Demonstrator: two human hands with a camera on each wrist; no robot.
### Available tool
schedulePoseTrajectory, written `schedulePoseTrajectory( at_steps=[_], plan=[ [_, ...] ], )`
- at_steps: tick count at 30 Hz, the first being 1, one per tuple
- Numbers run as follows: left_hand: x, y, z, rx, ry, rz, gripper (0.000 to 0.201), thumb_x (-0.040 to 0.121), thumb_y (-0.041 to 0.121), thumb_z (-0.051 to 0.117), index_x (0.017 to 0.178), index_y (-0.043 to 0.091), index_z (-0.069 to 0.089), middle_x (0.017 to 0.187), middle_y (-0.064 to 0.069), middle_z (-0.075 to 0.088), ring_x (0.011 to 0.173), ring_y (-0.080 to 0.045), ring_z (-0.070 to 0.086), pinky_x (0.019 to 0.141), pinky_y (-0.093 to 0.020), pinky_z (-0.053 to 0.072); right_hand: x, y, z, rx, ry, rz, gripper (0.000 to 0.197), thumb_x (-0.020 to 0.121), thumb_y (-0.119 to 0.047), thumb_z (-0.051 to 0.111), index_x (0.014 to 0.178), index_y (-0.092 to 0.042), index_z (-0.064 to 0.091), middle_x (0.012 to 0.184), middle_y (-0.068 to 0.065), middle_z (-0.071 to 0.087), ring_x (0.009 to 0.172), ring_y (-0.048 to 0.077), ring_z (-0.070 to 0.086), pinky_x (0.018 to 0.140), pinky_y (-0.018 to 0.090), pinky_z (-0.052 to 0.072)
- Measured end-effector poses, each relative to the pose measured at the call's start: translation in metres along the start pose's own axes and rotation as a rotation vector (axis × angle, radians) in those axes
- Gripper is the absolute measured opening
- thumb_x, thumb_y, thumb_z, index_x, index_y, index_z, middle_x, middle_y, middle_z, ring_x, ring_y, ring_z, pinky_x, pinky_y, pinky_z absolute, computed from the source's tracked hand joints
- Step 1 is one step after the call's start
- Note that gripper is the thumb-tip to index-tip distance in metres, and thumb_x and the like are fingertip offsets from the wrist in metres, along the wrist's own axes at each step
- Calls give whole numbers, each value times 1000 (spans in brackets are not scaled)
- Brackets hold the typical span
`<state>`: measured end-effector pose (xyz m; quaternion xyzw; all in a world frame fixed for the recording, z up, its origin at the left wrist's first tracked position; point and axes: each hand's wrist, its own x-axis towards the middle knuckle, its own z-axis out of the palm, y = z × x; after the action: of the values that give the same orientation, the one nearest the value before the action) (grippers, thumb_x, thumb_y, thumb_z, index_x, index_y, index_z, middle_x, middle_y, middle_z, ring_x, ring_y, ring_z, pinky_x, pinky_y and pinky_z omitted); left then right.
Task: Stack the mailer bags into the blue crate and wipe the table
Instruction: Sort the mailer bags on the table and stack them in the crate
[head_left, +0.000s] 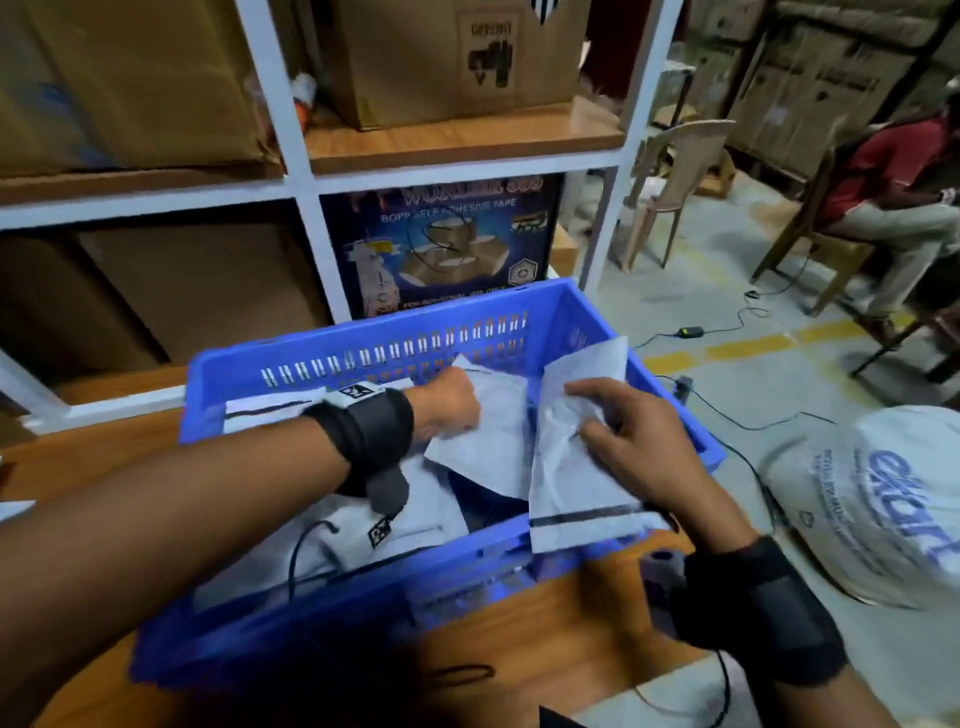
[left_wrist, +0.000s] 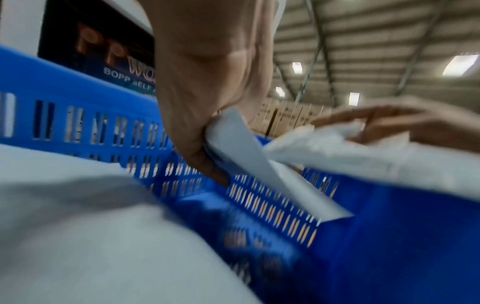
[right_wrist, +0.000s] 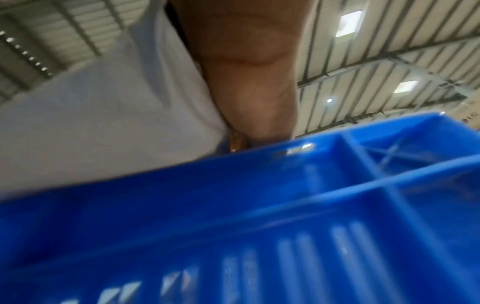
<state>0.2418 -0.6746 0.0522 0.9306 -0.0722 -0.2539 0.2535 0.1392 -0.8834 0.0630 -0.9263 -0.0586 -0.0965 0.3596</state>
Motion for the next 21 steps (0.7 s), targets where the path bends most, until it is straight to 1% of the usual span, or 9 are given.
schedulePoseTrajectory(
  at_steps=[2, 3, 6, 9, 11, 13, 15, 17, 21],
  plan=[
    [6, 1, 16, 198, -201, -65, 24, 88, 4, 62, 66, 8, 53, 50, 0, 59, 38, -8, 51, 38, -19, 39, 7, 18, -14, -11, -66, -46, 45, 74, -24, 54, 117, -23, 68, 61, -18, 51, 58, -2, 52, 55, 9, 34],
    [5, 3, 23, 332, -266, -71, 20, 87, 5, 63, 68, 2, 57, 52, -4, 64, 35, -9, 52, 37, -20, 41, 10, 25, -19, 2, -90, -55, 43, 75, -21, 56, 116, -21, 68, 57, -18, 52, 56, -2, 52, 54, 9, 33],
    [3, 19, 34, 845, -263, -4, 23, 82, 22, 74, 91, 1, 70, 90, -15, 72, 75, -25, 69, 59, -27, 48, 16, 39, -25, 47, -143, -62, 39, 81, -6, 63, 117, -18, 69, 52, -19, 50, 55, -5, 52, 54, 8, 33],
    [15, 38, 40, 1107, -88, 66, 27, 93, 19, 57, 115, 4, 64, 117, -15, 59, 107, -34, 60, 76, -38, 47, 17, 45, -22, 85, -192, -90, 40, 80, -9, 63, 118, -20, 68, 58, -21, 47, 57, -8, 52, 56, 5, 33],
    [28, 45, 41, 1133, -34, 134, 31, 98, 15, 46, 126, 7, 57, 127, -13, 50, 116, -34, 51, 83, -41, 44, 18, 49, -19, 108, -193, -95, 40, 79, -14, 62, 118, -21, 69, 55, -22, 42, 57, -10, 51, 57, 4, 33],
    [42, 42, 48, 1078, -100, 142, 48, 95, 30, 57, 138, 11, 47, 135, -13, 46, 125, -34, 45, 91, -43, 43, 20, 52, -18, 115, -206, -80, 43, 77, -23, 56, 118, -24, 68, 57, -23, 40, 55, -8, 49, 57, 5, 33],
    [53, 28, 63, 933, -204, -27, 87, 85, 50, 67, 152, 12, 26, 153, -21, 28, 138, -37, 33, 105, -47, 36, 21, 55, -15, 112, -231, -78, 50, 72, -29, 50, 120, -26, 67, 64, -19, 46, 59, -1, 51, 58, 11, 31],
    [60, 22, 81, 900, -312, -218, 118, 77, 56, 73, 156, 14, -3, 161, -24, -3, 146, -41, 16, 112, -56, 26, 20, 57, -15, 112, -240, -74, 51, 74, -29, 51, 122, -27, 66, 73, -7, 58, 73, 15, 59, 64, 23, 33],
    [67, 38, 97, 832, -223, -324, 102, 93, 34, 63, 154, 7, -14, 160, -25, -11, 148, -42, 9, 110, -59, 23, 21, 61, -13, 125, -244, -94, 54, 73, -32, 46, 124, -27, 64, 90, 4, 70, 84, 24, 62, 71, 28, 37]
  ],
)
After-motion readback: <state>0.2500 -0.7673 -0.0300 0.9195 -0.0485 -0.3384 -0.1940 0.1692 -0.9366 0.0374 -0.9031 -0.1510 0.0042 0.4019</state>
